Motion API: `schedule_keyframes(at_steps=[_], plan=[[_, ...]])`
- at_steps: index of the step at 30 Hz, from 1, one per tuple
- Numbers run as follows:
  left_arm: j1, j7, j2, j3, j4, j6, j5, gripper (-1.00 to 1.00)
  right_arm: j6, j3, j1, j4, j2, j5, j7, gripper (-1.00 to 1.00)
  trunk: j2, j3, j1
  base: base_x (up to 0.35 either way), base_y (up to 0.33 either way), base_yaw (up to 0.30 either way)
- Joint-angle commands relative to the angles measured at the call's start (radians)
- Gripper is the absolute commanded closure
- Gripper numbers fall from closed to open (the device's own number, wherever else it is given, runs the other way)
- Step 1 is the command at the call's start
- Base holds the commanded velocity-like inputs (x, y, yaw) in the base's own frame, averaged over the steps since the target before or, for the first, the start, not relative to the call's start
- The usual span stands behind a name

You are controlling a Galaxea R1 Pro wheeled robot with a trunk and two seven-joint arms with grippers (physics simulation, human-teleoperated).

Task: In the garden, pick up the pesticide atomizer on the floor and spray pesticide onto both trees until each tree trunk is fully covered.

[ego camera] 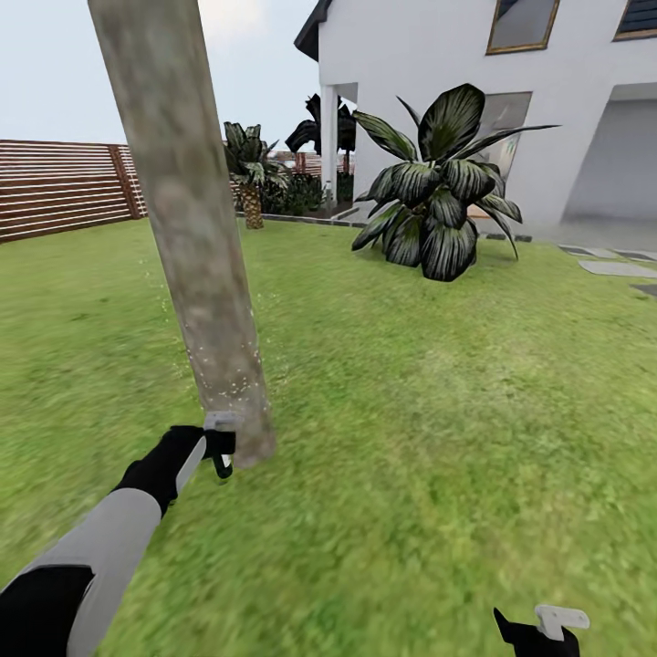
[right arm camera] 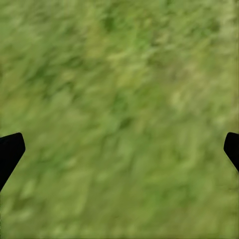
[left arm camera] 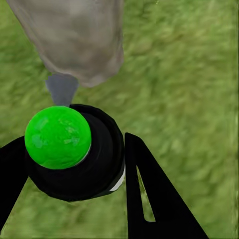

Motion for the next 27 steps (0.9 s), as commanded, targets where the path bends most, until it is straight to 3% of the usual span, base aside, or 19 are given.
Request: schedule_keyframes(at_steps=[1,5,10,15,20,24,27], plan=[[-0.021,0.008,-0.003,0.000,0.000,0.001,-0.005,1.00,0.000,0.000,0.000,0.000,0.000,0.000,0.000,-1.00,0.000,0.000,0.000,0.000,0.000,0.000],[-0.046,0.047,-0.004,-0.002,-0.027,0.012,-0.006,1.00,0.000,0.000,0.000,0.000,0.000,0.001,0.000,-1.00,0.000,0.000,0.000,-0.058,0.000,0.000],[-0.052,0.051,-0.005,-0.002,-0.148,0.096,-0.010,1.00,0.000,0.000,0.000,0.000,0.000,0.001,0.000,-1.00,0.000,0.000,0.000,-0.115,0.000,0.000],[-0.118,0.125,-0.009,-0.002,-0.179,0.181,-0.003,1.00,0.000,0.000,0.000,0.000,0.000,0.001,0.000,-1.00,0.000,0.000,0.000,-0.003,0.000,0.000],[-0.163,0.130,-0.031,-0.001,-0.186,0.217,0.006,1.00,0.000,0.000,0.000,0.000,0.000,0.001,0.000,-1.00,0.000,0.000,0.000,0.000,0.000,0.000],[-0.170,0.126,-0.033,-0.001,-0.254,0.245,0.007,1.00,0.000,0.001,0.000,0.000,0.000,0.001,0.000,-1.00,0.000,0.000,0.000,0.000,0.000,0.000],[-0.203,0.125,-0.044,-0.002,-0.269,0.317,0.007,1.00,0.000,0.001,0.000,0.000,0.000,0.001,0.000,-1.00,0.000,0.000,0.000,0.000,0.000,0.000]])
